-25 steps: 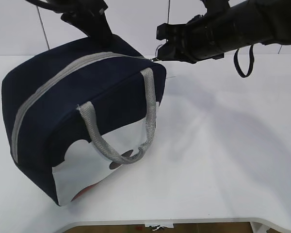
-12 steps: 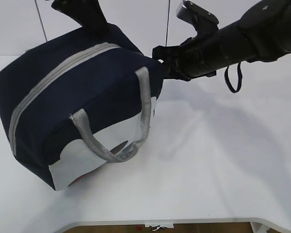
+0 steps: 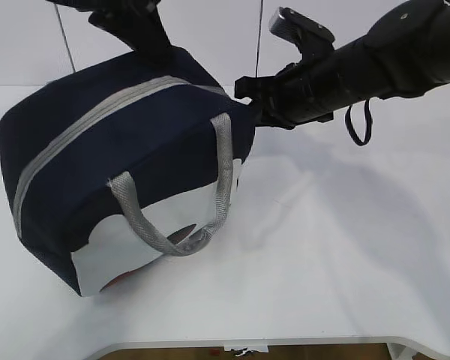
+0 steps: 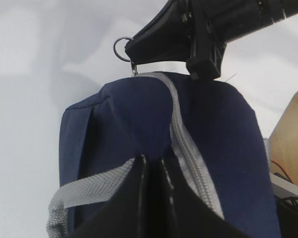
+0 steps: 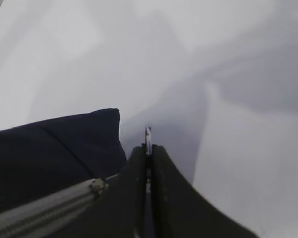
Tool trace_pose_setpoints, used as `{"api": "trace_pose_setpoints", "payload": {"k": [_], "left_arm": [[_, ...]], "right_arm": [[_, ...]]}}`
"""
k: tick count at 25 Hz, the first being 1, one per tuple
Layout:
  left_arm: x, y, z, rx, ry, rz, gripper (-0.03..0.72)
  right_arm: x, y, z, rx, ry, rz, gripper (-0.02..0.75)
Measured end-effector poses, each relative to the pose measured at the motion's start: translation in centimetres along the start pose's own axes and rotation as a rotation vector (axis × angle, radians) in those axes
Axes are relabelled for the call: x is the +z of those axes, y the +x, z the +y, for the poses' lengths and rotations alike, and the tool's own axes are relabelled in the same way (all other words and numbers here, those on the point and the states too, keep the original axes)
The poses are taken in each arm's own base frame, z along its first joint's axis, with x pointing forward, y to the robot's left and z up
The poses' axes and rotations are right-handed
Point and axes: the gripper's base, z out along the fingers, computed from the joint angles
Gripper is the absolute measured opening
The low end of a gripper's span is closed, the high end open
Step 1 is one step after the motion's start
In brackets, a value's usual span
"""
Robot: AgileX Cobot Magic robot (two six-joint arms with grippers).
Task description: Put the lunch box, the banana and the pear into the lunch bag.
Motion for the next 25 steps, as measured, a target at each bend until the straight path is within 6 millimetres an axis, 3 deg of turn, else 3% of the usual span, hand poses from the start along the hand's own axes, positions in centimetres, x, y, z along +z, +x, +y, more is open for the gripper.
{"api": "trace_pose_setpoints", "payload": {"k": [2, 5, 7, 10, 20, 25], "left_arm": [[0.6, -0.1, 0.2, 0.0, 0.003, 0.006, 0.006], [1.6, -0.1, 0.6, 0.006, 0.01, 0.021, 0.006], [2.3, 0.0, 0.9, 0.001, 0.014, 0.034, 0.006], [3.1, -0.1, 1.2, -0.001, 0.011, 0.032, 0.006], [3.8, 0.0, 2.0, 0.021, -0.043, 0.066, 0.006], [3.7, 0.1, 2.0, 0.022, -0.046, 0.068, 0.021]], "right_arm": [[0.1, 0.0, -0.1, -0.003, 0.003, 0.0, 0.053], [0.1, 0.0, -0.1, -0.004, 0.004, 0.001, 0.163], [0.1, 0.0, -0.2, -0.005, 0.006, 0.001, 0.285], [-0.3, -0.1, -0.2, -0.042, 0.019, 0.002, 0.376], [-3.4, -0.3, 1.2, -0.253, 0.024, 0.075, 0.405], [-5.1, -0.3, 1.6, -0.306, 0.069, 0.243, 0.405]]}}
